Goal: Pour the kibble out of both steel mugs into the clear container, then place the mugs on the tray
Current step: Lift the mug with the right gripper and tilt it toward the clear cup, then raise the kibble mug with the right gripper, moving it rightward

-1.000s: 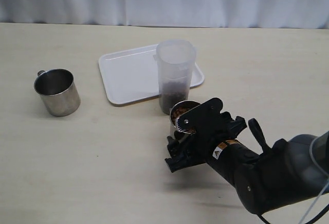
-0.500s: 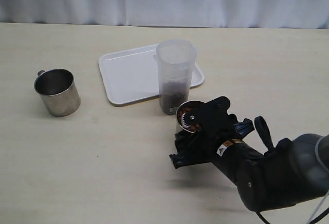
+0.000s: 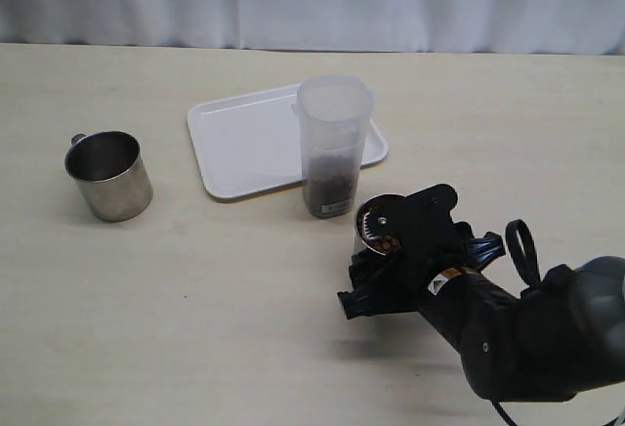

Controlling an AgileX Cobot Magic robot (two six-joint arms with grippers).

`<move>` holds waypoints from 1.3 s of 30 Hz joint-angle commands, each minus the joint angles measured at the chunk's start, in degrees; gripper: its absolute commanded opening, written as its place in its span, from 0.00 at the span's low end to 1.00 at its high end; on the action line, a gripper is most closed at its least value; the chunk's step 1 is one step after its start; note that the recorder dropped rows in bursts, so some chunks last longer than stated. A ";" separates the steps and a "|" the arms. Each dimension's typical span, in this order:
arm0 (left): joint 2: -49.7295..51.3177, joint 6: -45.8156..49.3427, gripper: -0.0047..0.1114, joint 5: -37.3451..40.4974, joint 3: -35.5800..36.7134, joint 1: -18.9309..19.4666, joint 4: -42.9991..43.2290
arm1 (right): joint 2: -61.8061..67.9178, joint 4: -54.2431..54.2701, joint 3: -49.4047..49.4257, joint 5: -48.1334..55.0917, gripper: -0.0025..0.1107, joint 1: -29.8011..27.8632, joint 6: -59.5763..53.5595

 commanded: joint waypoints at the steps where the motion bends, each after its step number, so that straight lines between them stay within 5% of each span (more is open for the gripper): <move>1: -0.16 -0.02 0.04 -0.50 0.19 -0.11 0.03 | -0.34 1.94 0.32 -1.37 0.06 -0.27 -1.13; 9: -0.16 -0.02 0.04 -0.50 0.19 -0.11 0.03 | -0.34 5.64 0.32 -4.32 0.06 -1.68 -7.68; 20: -0.16 -0.02 0.04 -0.50 0.19 -0.11 0.03 | 0.39 -10.64 0.32 -3.09 0.06 -9.39 -0.58; 39: -0.16 -0.02 0.04 -0.50 0.19 -0.11 0.03 | 0.81 -14.38 1.78 -1.16 0.06 -15.58 -0.97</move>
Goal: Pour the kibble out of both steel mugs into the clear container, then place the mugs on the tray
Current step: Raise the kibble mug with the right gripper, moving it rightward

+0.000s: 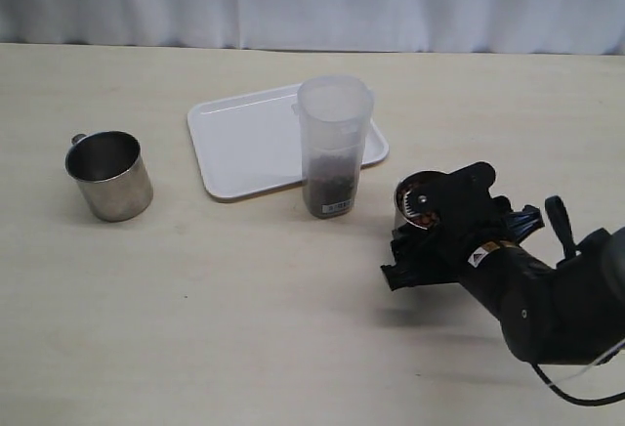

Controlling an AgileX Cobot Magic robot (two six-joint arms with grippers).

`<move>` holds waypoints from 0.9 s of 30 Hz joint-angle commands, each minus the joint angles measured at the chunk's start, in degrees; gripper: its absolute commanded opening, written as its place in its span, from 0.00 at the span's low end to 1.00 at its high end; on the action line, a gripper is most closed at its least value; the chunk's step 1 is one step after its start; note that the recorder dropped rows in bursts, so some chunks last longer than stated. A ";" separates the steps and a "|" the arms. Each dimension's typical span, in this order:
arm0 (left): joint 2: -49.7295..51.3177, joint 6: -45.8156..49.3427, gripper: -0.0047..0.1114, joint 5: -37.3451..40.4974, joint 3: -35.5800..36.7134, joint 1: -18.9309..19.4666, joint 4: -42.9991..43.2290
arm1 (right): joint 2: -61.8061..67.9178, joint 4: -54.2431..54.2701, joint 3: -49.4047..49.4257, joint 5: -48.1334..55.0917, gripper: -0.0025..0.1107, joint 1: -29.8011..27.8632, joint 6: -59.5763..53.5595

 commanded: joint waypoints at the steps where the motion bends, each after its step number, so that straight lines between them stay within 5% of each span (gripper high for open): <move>1: -0.16 -0.02 0.04 -0.50 0.19 -0.11 0.03 | -0.09 -4.96 0.10 2.01 0.06 -3.85 0.93; 9: -0.16 -0.02 0.04 -0.50 0.19 -0.11 0.03 | -0.09 -17.60 0.32 -2.02 0.06 -6.11 8.71; 27: -0.16 -0.02 0.04 -0.50 0.19 -0.11 0.03 | 4.23 -11.79 -4.45 -0.91 0.06 -6.11 10.84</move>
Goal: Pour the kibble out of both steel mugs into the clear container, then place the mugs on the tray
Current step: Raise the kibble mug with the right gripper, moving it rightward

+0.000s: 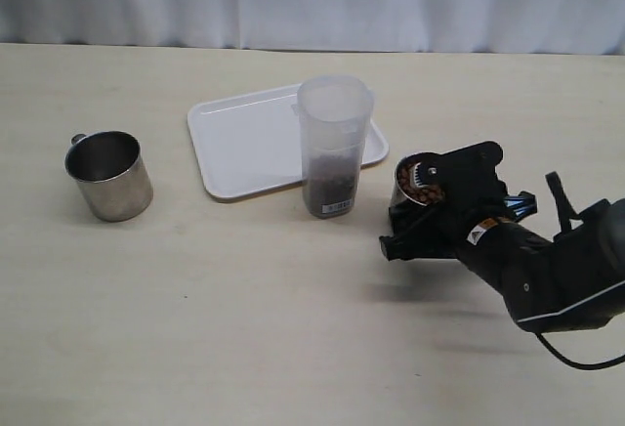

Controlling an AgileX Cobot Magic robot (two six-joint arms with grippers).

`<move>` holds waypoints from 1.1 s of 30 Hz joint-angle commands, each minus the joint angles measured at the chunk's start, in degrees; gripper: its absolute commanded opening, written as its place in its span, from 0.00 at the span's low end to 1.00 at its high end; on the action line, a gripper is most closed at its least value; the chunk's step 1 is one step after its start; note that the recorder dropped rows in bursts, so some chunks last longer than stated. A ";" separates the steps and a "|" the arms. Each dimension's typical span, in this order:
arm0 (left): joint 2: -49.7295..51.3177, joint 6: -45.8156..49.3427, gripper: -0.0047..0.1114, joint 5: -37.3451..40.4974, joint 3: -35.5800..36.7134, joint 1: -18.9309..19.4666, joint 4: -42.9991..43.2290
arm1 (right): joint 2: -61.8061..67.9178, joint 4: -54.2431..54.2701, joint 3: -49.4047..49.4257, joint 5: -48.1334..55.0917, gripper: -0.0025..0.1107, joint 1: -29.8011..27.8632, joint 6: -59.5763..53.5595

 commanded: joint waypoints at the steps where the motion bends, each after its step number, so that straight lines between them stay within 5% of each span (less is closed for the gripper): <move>1: -0.16 -0.02 0.04 -0.50 0.19 -0.11 0.03 | 2.48 -1.07 -1.08 -1.96 0.06 -0.39 0.02; 7: -0.16 -0.02 0.04 -0.16 0.19 -0.11 0.03 | 3.69 -0.98 -1.08 -4.59 0.13 -0.39 0.82; 15: -0.16 -0.02 0.04 -0.16 0.19 -0.11 0.03 | 3.69 1.24 -1.08 -4.31 0.76 -0.39 2.44; 33: -0.16 -0.02 0.04 -0.16 0.19 -0.11 0.03 | 8.45 -0.28 -1.08 -12.86 0.78 -0.28 5.16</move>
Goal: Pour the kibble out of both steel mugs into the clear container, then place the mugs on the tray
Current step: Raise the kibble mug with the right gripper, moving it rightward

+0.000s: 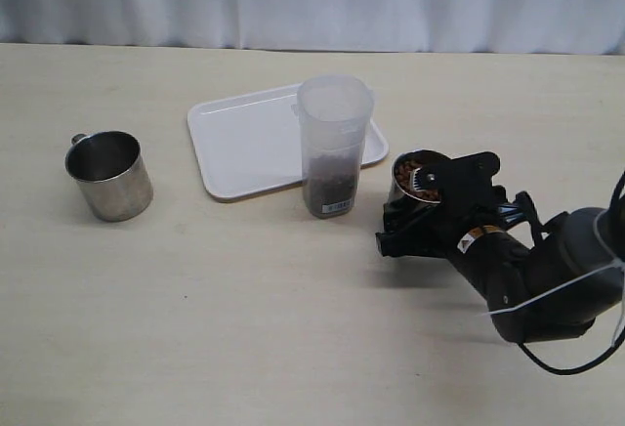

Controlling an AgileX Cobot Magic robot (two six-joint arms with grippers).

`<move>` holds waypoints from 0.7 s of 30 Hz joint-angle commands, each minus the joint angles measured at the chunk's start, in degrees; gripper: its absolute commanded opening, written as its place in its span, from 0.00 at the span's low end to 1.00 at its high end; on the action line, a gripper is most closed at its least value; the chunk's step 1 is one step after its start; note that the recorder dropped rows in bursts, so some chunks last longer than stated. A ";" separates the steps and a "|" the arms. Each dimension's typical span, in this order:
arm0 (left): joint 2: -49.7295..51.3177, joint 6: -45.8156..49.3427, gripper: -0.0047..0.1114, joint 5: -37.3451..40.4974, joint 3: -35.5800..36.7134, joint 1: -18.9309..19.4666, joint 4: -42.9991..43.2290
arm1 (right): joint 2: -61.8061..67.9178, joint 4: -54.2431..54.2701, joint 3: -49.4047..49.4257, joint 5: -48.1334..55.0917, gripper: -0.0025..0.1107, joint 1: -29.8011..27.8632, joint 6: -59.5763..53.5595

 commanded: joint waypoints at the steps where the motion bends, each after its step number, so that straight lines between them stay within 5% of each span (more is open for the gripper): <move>1: -0.16 -0.02 0.04 -0.16 0.19 -0.11 0.03 | 1.86 -0.22 -0.09 -3.69 0.78 -0.28 -0.17; 21: -0.16 -0.02 0.04 -0.42 0.19 -0.11 0.03 | 5.28 3.68 -0.09 -14.80 0.78 -0.28 4.62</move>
